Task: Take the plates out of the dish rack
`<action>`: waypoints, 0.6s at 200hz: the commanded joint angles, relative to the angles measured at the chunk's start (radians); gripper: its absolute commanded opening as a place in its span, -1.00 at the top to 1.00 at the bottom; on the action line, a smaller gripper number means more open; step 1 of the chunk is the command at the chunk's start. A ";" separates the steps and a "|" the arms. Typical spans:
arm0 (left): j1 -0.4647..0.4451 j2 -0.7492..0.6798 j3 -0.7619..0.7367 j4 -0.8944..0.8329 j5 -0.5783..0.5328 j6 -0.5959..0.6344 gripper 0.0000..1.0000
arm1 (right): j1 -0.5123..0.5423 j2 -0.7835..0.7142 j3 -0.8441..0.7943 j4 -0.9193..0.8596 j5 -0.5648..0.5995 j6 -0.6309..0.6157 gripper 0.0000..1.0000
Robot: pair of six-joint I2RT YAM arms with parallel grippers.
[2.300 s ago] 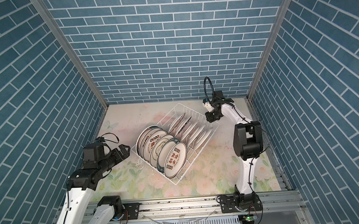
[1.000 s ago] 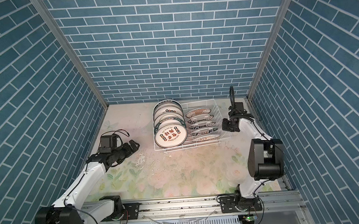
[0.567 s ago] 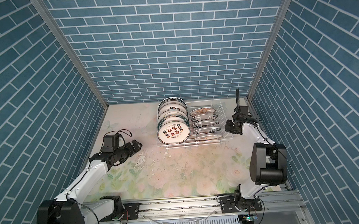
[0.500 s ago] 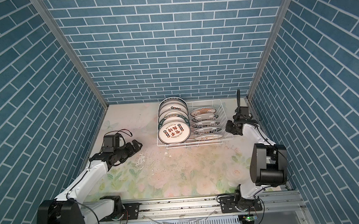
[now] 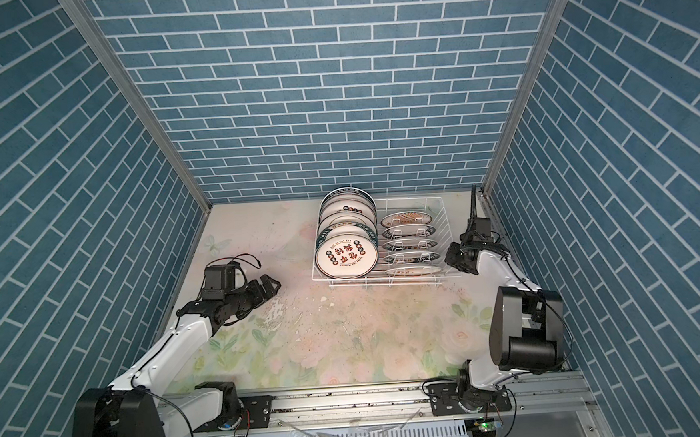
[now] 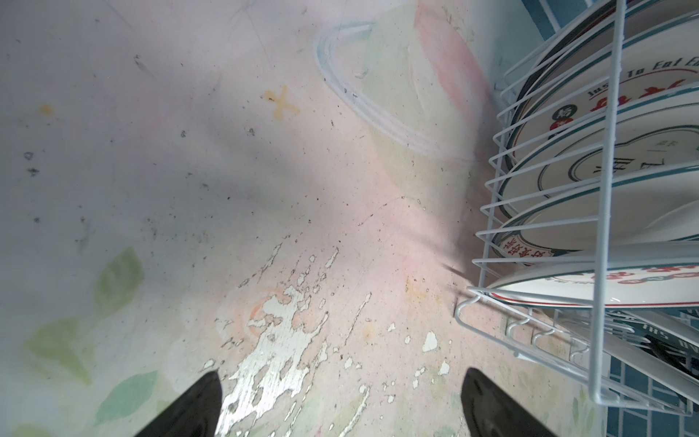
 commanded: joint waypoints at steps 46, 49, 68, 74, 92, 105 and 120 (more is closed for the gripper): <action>-0.021 0.026 -0.017 0.034 0.016 0.012 -0.99 | -0.073 -0.028 -0.125 -0.144 0.135 0.047 0.37; -0.021 0.027 -0.017 0.034 0.016 0.012 -0.99 | -0.074 -0.031 -0.128 -0.144 0.134 0.048 0.37; -0.023 0.027 -0.018 0.034 0.016 0.013 -0.99 | -0.090 -0.058 -0.136 -0.155 0.137 0.044 0.37; -0.024 0.029 -0.020 0.036 0.017 0.014 -0.99 | -0.094 -0.068 -0.139 -0.157 0.138 0.044 0.37; -0.026 0.027 -0.021 0.038 0.017 0.012 -0.99 | -0.115 -0.104 -0.154 -0.161 0.126 0.050 0.34; -0.027 0.026 -0.019 0.036 0.018 0.010 -0.99 | -0.132 -0.139 -0.177 -0.146 0.092 0.058 0.29; -0.028 0.026 -0.010 0.032 0.027 0.013 -0.99 | -0.147 -0.168 -0.193 -0.137 0.070 0.068 0.28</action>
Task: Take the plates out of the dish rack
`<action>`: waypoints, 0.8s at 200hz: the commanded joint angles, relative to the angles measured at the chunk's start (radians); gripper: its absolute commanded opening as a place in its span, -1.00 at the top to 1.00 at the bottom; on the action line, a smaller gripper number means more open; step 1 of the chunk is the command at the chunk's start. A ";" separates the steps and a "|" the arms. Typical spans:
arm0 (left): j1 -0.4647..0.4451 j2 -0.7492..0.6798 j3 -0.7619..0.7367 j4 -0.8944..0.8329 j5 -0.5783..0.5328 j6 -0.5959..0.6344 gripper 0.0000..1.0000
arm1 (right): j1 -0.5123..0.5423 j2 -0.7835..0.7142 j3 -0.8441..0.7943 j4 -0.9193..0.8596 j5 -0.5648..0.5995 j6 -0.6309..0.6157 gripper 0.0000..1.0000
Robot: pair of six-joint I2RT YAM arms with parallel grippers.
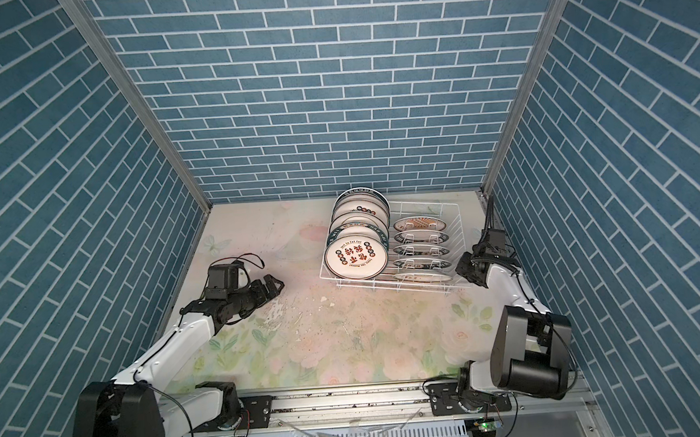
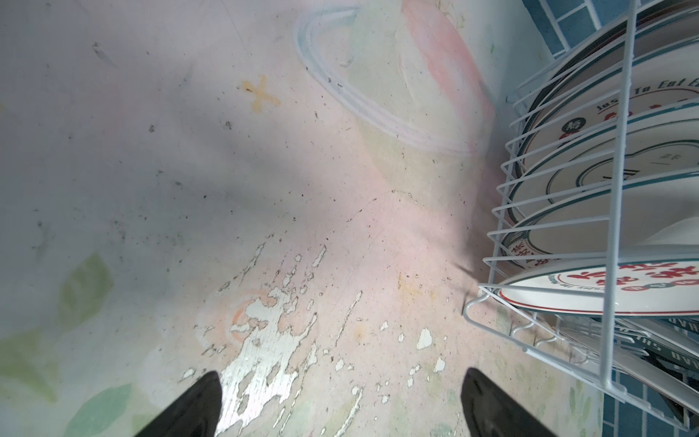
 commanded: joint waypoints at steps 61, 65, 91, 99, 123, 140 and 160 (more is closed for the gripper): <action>-0.005 -0.041 -0.007 -0.022 0.022 0.034 -0.99 | -0.078 -0.088 -0.134 -0.156 0.077 0.040 0.14; -0.005 -0.041 -0.007 -0.023 0.022 0.034 -0.99 | -0.080 -0.094 -0.139 -0.158 0.079 0.039 0.12; -0.005 -0.038 -0.007 -0.028 0.022 0.039 -0.99 | -0.108 -0.133 -0.155 -0.168 0.085 0.044 0.09; -0.005 -0.037 -0.008 -0.026 0.021 0.039 -0.99 | -0.112 -0.140 -0.157 -0.168 0.085 0.047 0.08; -0.006 -0.042 -0.014 -0.029 0.021 0.043 -0.99 | -0.119 -0.145 -0.161 -0.163 0.089 0.048 -0.02; -0.005 -0.046 -0.022 -0.026 0.036 0.052 -0.99 | -0.128 -0.155 -0.158 -0.162 0.086 0.051 -0.07; -0.007 -0.046 -0.026 -0.024 0.050 0.065 -0.99 | -0.130 -0.177 -0.149 -0.145 0.065 0.054 -0.23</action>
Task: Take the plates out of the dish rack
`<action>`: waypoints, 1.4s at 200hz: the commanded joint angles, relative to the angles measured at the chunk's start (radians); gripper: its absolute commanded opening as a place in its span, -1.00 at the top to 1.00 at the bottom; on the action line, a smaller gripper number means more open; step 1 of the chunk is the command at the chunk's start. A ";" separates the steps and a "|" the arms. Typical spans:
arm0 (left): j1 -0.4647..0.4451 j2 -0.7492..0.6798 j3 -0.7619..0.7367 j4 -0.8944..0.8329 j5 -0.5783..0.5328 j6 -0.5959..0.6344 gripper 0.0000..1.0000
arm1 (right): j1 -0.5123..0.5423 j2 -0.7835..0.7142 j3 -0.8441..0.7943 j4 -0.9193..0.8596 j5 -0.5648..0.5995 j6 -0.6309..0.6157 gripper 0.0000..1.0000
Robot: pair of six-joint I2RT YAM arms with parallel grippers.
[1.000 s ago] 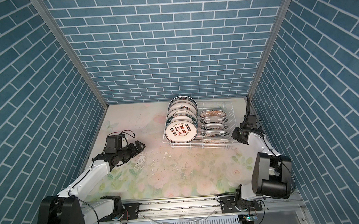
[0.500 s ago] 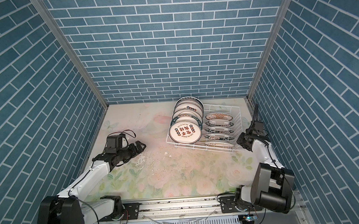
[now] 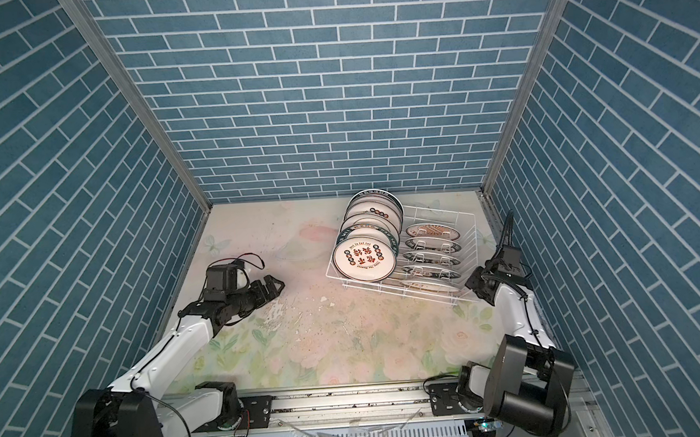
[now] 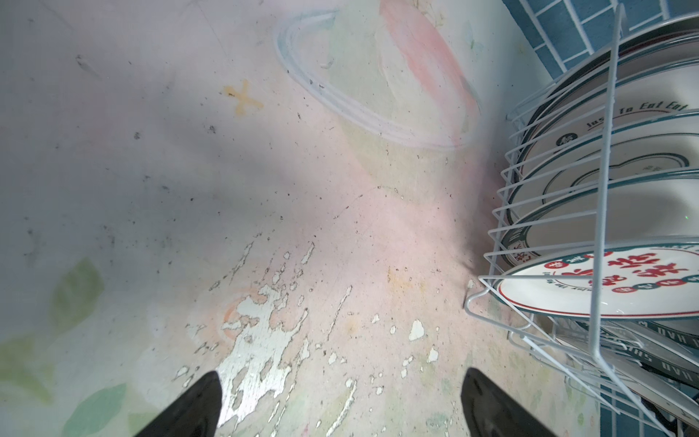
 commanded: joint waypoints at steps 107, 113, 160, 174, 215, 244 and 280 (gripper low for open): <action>-0.008 -0.060 -0.040 -0.076 -0.053 0.034 -0.99 | -0.020 -0.061 0.208 -0.174 0.144 -0.028 -0.51; -0.008 -0.069 -0.044 -0.076 -0.058 0.030 -0.99 | -0.020 -0.071 0.219 -0.181 0.154 -0.028 -0.52; -0.008 -0.189 -0.048 -0.165 -0.176 -0.012 -0.99 | -0.007 -0.219 0.289 -0.243 0.221 -0.070 -0.68; -0.008 -0.221 -0.049 -0.187 -0.189 -0.026 -0.99 | -0.005 -0.226 0.321 -0.263 0.181 -0.070 -0.69; -0.008 -0.269 -0.045 -0.220 -0.122 0.017 -0.99 | 0.042 -0.252 0.363 -0.260 -0.084 -0.092 -0.67; -0.008 -0.276 -0.066 -0.205 -0.077 0.035 -0.99 | 0.200 -0.257 0.439 -0.287 -0.099 -0.175 -0.62; -0.008 -0.265 -0.061 -0.223 -0.108 0.029 -0.99 | 0.389 -0.206 0.492 -0.245 -0.206 -0.299 -0.46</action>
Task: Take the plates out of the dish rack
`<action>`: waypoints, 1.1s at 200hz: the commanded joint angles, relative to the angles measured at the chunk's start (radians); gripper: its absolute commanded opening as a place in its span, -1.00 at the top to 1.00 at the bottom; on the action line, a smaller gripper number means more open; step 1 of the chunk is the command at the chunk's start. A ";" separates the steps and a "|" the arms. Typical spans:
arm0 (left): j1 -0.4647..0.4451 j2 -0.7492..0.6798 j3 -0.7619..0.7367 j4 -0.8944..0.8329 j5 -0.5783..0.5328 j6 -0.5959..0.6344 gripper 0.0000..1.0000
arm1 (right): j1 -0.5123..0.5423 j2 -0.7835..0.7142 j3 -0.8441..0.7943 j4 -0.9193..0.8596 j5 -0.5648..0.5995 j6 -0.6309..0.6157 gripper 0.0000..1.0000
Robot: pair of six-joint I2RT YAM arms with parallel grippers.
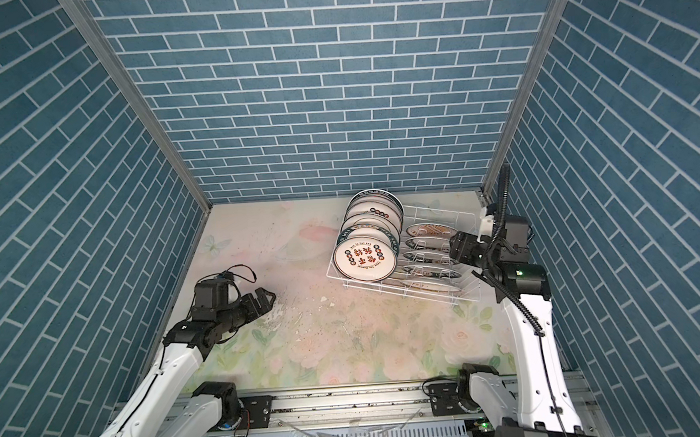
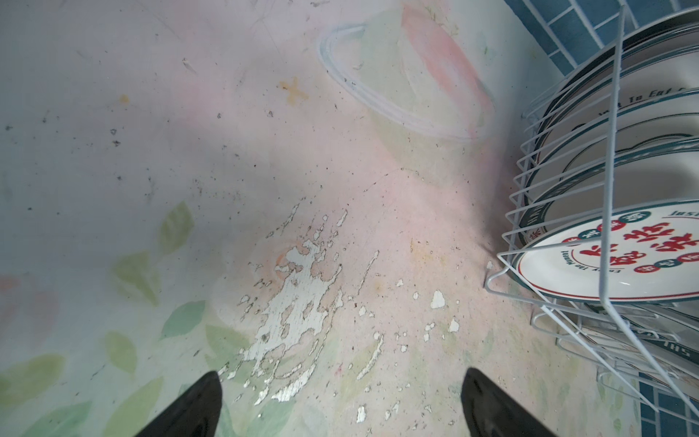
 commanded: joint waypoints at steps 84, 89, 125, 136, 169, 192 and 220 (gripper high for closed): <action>-0.003 -0.010 -0.022 0.013 0.009 0.020 -0.99 | 0.489 0.303 0.082 0.210 0.021 -0.482 -0.04; -0.003 -0.010 -0.021 0.013 0.010 0.023 -0.99 | 0.491 0.322 0.095 0.206 0.014 -0.485 -0.03; -0.003 -0.005 -0.017 0.021 0.021 0.025 -0.99 | 0.495 0.448 0.179 0.184 -0.060 -0.506 -0.03; -0.003 -0.007 -0.018 0.034 0.029 0.022 -0.99 | 0.496 0.477 0.203 0.178 -0.071 -0.512 -0.03; -0.003 -0.012 -0.014 0.042 0.025 0.014 -0.99 | 0.498 0.532 0.243 0.173 -0.095 -0.531 0.00; -0.003 -0.010 -0.008 0.039 0.019 0.020 -0.99 | 0.499 0.571 0.267 0.158 -0.112 -0.541 0.04; -0.003 -0.002 -0.006 0.037 0.017 0.022 -0.99 | 0.504 0.611 0.283 0.155 -0.125 -0.550 0.08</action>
